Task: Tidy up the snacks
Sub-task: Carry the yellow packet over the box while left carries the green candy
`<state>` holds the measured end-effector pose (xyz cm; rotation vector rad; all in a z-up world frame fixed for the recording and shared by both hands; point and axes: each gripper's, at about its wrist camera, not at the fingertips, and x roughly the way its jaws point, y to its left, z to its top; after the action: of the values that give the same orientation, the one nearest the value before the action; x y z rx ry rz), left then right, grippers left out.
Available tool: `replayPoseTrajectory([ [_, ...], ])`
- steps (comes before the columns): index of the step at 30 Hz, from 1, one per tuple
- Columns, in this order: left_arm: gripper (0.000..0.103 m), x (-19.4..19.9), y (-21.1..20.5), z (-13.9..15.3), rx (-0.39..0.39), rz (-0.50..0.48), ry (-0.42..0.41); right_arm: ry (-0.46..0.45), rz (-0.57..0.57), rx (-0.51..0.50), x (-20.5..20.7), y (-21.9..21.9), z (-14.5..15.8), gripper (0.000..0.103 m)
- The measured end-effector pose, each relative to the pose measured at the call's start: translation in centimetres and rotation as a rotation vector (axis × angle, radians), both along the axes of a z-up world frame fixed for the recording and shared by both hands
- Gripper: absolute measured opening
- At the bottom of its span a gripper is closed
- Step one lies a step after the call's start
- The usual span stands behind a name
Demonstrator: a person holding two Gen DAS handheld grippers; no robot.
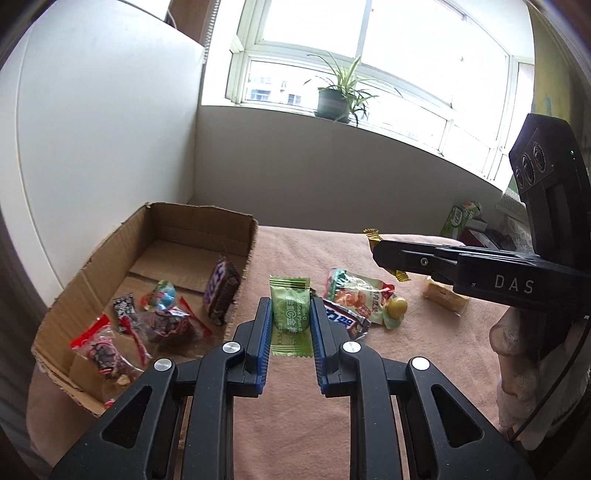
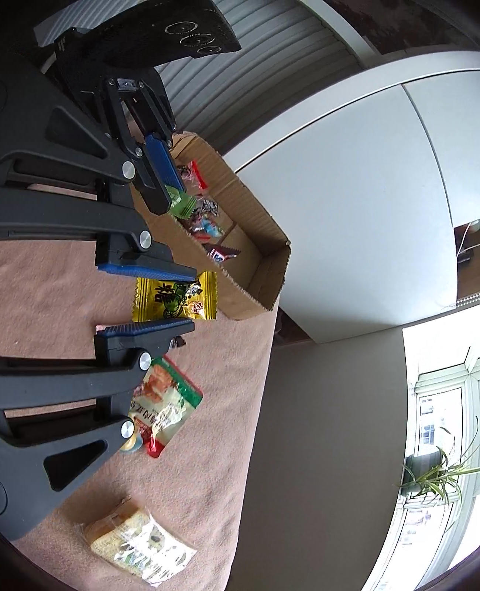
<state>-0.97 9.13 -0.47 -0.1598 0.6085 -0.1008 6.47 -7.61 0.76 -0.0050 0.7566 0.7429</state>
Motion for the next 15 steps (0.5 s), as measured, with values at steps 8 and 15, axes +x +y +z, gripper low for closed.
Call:
replayPoseTrajectory([
  [8, 0.018, -1.2, 6.5, -0.8, -0.036, 0.133, -0.006, 0.019, 0.056, -0.004, 0.4, 7.1, -0.8, 0.021],
  [15, 0.018, -1.9, 9.0, -1.4, -0.06, 0.174, 0.002, 0.022, 0.109, -0.041, 0.1, 11.4, -2.4, 0.021],
])
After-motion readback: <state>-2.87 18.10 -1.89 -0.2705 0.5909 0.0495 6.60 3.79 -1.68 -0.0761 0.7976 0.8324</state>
